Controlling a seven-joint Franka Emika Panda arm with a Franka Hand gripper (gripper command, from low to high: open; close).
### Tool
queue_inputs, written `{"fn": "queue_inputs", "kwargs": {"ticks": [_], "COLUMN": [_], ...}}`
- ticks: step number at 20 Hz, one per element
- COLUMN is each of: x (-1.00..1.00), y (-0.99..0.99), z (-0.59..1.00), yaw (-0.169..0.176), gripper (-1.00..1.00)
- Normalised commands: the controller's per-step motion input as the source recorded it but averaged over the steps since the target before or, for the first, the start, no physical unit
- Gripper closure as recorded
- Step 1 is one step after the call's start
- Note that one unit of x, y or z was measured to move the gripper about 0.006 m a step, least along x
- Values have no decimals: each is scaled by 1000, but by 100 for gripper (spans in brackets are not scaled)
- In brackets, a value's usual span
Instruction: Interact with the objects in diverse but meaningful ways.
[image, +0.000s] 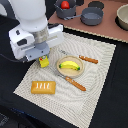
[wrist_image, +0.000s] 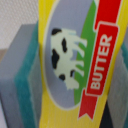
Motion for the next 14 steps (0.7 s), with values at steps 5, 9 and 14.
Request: {"fn": "queue_inputs", "kwargs": {"ticks": [5, 9, 14], "x": [0, 0, -3], "y": [282, 225, 185], "z": [0, 0, 0], "yaw": [34, 42, 40], "gripper": [100, 100, 100]}}
